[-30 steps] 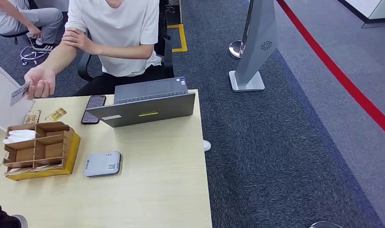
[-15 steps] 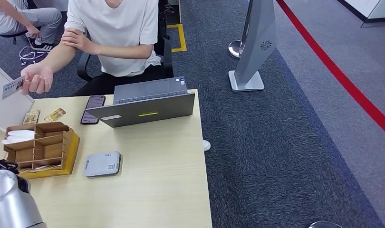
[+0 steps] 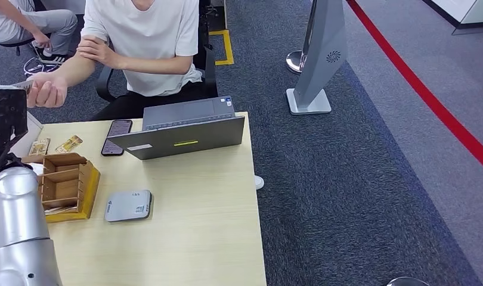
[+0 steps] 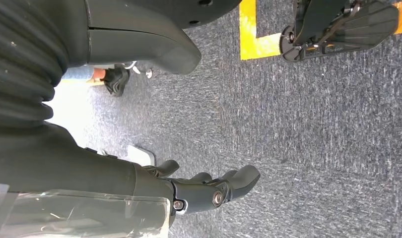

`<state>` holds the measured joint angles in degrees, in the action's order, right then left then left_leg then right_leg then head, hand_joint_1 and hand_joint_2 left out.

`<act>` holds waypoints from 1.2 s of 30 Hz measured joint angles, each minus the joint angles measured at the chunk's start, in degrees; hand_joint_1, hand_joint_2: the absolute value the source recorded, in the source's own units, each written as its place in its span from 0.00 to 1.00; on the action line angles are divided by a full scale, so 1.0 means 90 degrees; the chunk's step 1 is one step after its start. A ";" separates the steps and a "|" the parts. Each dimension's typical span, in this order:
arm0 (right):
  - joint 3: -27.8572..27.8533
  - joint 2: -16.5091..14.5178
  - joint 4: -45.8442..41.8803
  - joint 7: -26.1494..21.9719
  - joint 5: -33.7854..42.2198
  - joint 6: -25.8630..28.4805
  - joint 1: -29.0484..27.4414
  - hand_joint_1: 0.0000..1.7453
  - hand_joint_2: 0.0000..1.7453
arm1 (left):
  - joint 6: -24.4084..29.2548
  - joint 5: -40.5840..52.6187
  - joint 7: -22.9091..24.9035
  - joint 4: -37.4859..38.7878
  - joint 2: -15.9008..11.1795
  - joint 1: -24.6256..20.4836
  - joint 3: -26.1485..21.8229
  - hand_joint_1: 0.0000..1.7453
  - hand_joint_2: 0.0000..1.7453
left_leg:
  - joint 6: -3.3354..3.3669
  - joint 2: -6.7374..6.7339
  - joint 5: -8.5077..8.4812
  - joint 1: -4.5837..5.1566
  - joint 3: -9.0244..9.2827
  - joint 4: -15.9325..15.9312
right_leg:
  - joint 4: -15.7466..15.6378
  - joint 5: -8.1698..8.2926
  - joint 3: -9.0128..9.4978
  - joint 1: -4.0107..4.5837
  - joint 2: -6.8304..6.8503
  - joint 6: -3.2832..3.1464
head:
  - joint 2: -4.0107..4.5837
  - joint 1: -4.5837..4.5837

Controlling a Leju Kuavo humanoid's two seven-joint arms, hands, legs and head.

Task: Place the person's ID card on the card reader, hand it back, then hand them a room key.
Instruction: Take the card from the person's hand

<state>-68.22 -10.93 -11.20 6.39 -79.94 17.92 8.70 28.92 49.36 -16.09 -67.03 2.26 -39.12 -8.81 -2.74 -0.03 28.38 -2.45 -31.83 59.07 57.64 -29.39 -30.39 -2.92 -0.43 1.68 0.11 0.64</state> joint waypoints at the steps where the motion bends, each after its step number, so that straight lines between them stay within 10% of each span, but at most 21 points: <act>1: 0.0005 0.0000 0.0002 0.0004 -0.0021 -0.0010 0.0001 0.00 1.00 | 0.0007 0.0155 0.0072 0.0100 -0.0032 -0.0082 0.0034 0.00 1.00 | 0.0000 -0.0001 0.0000 0.0000 0.0000 0.0000 | 0.0000 0.0000 0.0000 0.0000 -0.0002 0.0000 | 0.0000 0.0001; 21: 0.0079 0.0000 0.0011 0.0126 -0.0142 -0.0052 0.0031 0.00 1.00 | 0.0137 0.2120 0.1010 0.1786 -0.0449 -0.1396 0.0520 0.00 1.00 | 0.0007 -0.0006 -0.0006 0.0000 -0.0010 0.0005 | 0.0000 0.0006 0.0000 0.0000 -0.0009 0.0006 | 0.0000 -0.0007; 25: 0.0111 0.0001 0.0012 0.0223 -0.0244 -0.0131 0.0045 0.00 1.00 | 0.0217 0.3719 0.1763 0.3261 -0.0752 -0.2328 0.0965 1.00 1.00 | 0.0006 -0.0006 -0.0007 0.0000 -0.0013 0.0006 | 0.0001 0.0009 -0.0001 0.0000 -0.0009 0.0008 | 0.0000 -0.0009; 36: 0.0124 0.0002 0.0013 0.0313 -0.0300 -0.0169 0.0056 0.00 1.00 | 0.0327 0.4258 0.2050 0.4242 -0.0913 -0.2782 0.1199 1.00 1.00 | 0.0005 -0.0007 -0.0007 0.0000 -0.0016 0.0006 | 0.0002 0.0012 -0.0002 0.0000 -0.0011 0.0012 | 0.0000 -0.0010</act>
<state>-67.10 -10.91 -11.08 9.21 -82.64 16.39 9.20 31.86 87.68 2.36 -28.85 -5.96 -64.16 1.98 -2.69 -0.09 28.31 -2.45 -31.98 59.12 57.66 -29.29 -30.40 -2.92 -0.53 1.79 0.11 0.55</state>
